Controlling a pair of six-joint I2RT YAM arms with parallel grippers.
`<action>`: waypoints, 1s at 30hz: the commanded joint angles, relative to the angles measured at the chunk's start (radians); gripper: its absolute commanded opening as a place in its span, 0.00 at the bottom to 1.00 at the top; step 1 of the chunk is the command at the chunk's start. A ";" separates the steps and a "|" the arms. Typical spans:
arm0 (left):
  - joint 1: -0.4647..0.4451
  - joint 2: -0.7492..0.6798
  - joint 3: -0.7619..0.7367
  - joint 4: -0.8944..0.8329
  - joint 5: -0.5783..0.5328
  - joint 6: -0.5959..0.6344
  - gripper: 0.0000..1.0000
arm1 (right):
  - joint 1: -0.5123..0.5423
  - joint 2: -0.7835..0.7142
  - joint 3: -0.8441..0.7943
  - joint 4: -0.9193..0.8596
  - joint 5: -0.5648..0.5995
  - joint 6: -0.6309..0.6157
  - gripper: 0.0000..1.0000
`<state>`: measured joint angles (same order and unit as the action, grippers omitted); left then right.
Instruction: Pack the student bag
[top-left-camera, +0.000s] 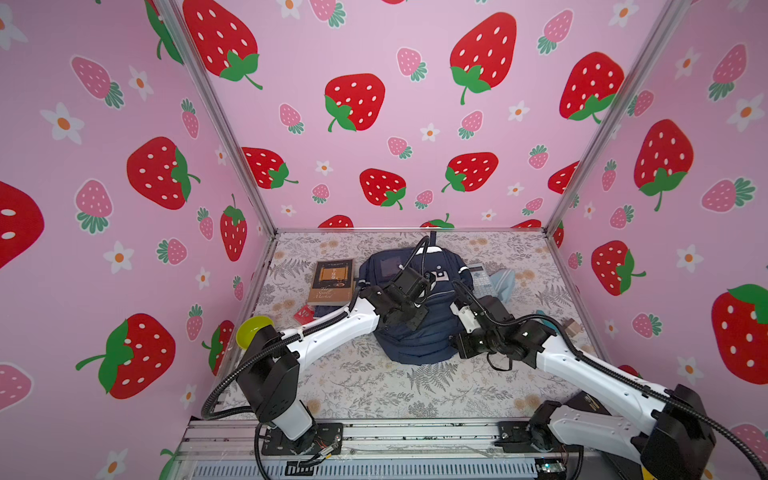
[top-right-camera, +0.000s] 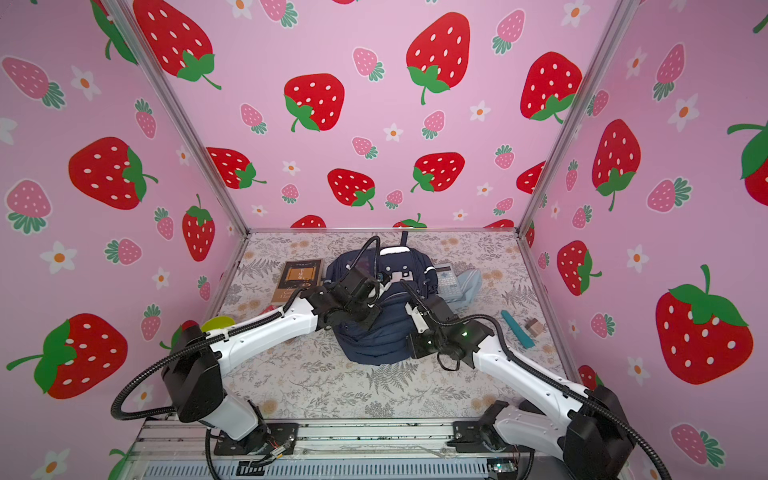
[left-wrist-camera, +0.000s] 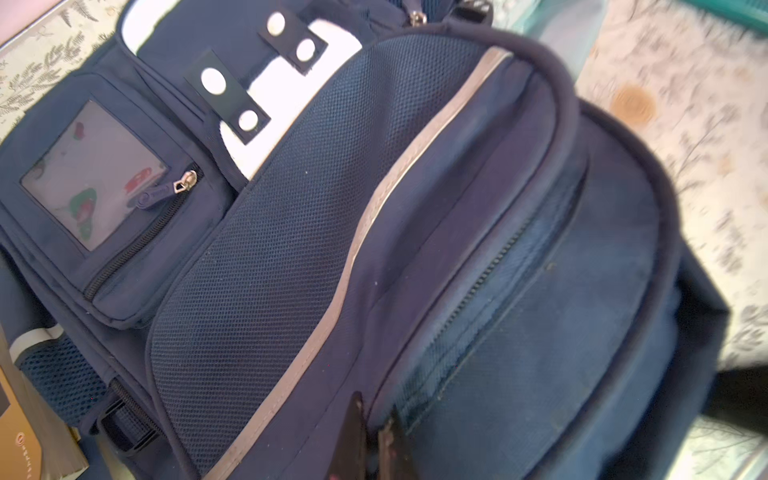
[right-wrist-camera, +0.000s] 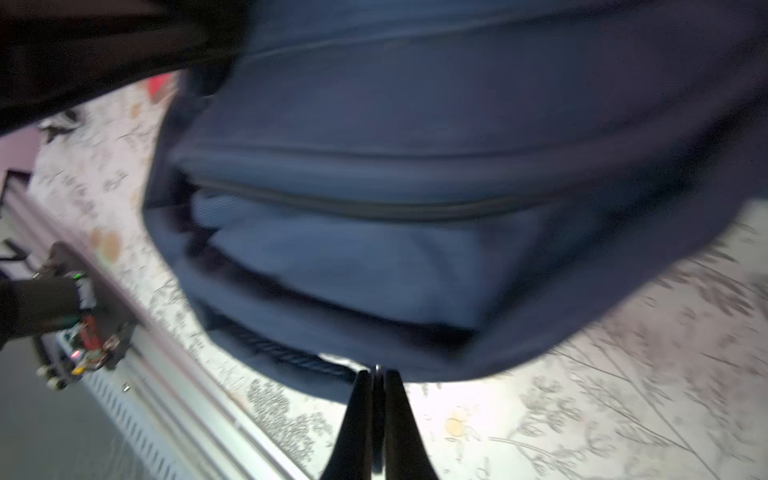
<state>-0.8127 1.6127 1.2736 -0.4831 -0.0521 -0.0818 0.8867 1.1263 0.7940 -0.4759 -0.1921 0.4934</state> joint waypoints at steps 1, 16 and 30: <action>0.000 -0.001 0.081 0.083 0.067 -0.100 0.00 | 0.086 0.022 0.049 0.080 -0.042 0.022 0.00; 0.069 -0.114 -0.090 -0.029 0.088 0.024 0.68 | 0.036 0.009 -0.077 0.237 -0.005 0.165 0.00; 0.034 0.012 -0.100 -0.101 0.013 0.189 0.82 | 0.022 -0.002 -0.111 0.273 -0.024 0.191 0.00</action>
<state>-0.7666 1.6009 1.1622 -0.5610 0.0093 0.0532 0.9146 1.1561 0.6987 -0.2508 -0.2150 0.6605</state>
